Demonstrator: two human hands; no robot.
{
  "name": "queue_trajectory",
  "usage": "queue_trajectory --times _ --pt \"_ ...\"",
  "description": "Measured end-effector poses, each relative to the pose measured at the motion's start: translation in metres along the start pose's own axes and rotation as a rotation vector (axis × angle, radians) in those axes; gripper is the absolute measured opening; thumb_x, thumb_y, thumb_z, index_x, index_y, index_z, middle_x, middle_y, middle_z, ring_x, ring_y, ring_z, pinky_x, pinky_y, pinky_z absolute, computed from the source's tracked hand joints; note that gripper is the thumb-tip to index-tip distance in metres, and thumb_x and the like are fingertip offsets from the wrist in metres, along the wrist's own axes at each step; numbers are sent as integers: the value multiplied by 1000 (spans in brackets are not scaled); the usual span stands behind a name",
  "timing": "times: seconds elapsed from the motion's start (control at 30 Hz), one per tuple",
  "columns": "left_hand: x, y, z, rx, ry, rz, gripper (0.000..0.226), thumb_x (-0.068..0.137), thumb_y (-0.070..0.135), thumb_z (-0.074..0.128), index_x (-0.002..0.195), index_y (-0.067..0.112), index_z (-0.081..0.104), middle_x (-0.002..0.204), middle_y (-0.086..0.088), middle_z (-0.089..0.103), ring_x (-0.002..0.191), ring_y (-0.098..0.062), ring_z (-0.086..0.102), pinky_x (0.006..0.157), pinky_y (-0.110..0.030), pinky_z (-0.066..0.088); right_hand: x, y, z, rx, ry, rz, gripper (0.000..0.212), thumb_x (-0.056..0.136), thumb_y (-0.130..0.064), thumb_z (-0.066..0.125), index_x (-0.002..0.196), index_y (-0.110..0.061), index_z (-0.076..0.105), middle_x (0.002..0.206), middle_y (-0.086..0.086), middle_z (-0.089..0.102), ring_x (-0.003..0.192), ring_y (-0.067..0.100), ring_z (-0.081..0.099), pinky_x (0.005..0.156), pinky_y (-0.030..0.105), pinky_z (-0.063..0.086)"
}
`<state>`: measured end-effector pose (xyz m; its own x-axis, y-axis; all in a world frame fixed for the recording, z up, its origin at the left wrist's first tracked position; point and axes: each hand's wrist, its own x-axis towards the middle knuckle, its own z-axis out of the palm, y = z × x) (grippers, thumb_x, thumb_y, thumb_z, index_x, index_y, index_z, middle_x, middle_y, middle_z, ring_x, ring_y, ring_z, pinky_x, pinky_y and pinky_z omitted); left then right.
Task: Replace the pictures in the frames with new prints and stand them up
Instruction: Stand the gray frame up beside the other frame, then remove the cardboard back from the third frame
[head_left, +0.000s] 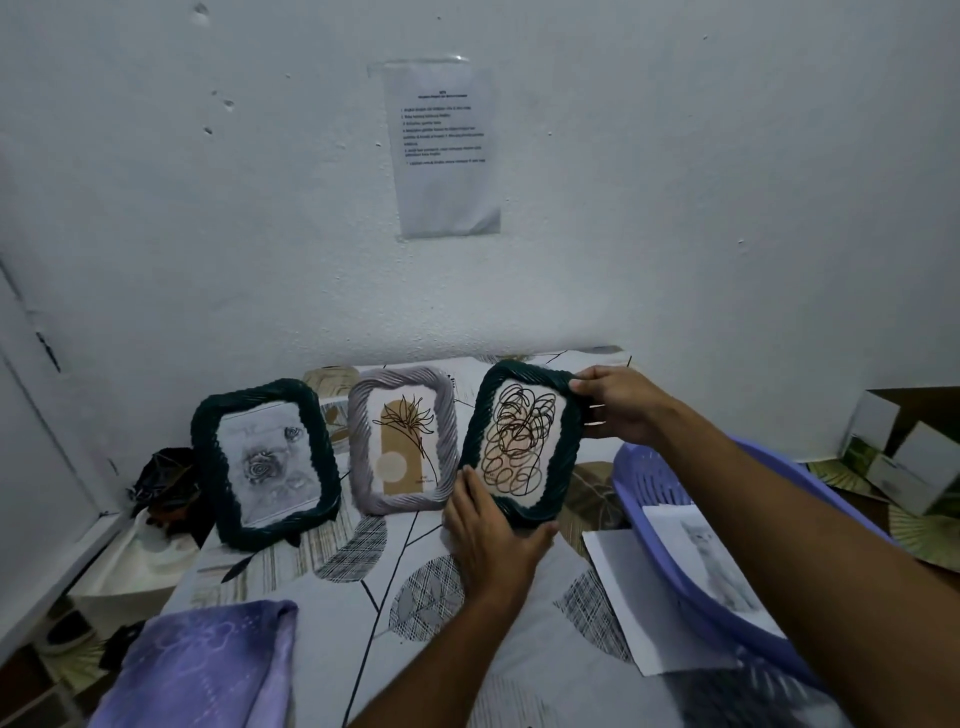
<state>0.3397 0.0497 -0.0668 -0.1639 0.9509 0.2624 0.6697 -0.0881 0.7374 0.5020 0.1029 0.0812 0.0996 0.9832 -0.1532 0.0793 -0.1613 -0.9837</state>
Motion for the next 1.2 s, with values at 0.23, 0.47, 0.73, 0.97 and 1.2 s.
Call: queue_trajectory --times 0.23,0.47,0.73,0.97,1.2 --pt "-8 11 -14 15 2 -12 127 62 66 76 154 14 6 157 -5 11 141 -24 13 114 -43 28 -26 -15 2 -38 -37 -36 15 96 -9 52 82 -13 53 80 11 59 72 24 58 70 39 52" --pt "-17 15 -42 17 12 47 129 58 69 76 153 12 11 153 -8 16 136 -23 16 114 -37 26 -54 -28 8 -41 -39 -75 8 97 -10 50 90 -10 53 85 12 59 76 25 60 71 40 54" --pt "-24 1 -104 -38 -63 108 152 34 90 61 152 29 -11 157 -1 -6 144 -24 -3 116 -51 13 -83 -41 41 19 -37 -76 17 96 -10 53 79 -11 53 76 12 59 67 25 58 63 36 52" --pt "-25 -17 -142 -207 -175 73 152 33 78 79 154 21 6 158 -5 13 145 -29 17 116 -52 25 -112 -55 83 -9 -84 -139 9 94 -11 58 88 -3 59 80 13 63 67 24 64 55 32 54" --pt "-38 -41 -174 -1157 -687 -155 108 36 55 92 123 4 54 108 -9 54 93 -19 53 84 -33 48 -122 -43 89 -137 108 -261 24 94 -27 58 100 -5 64 87 14 69 63 19 59 53 25 42"
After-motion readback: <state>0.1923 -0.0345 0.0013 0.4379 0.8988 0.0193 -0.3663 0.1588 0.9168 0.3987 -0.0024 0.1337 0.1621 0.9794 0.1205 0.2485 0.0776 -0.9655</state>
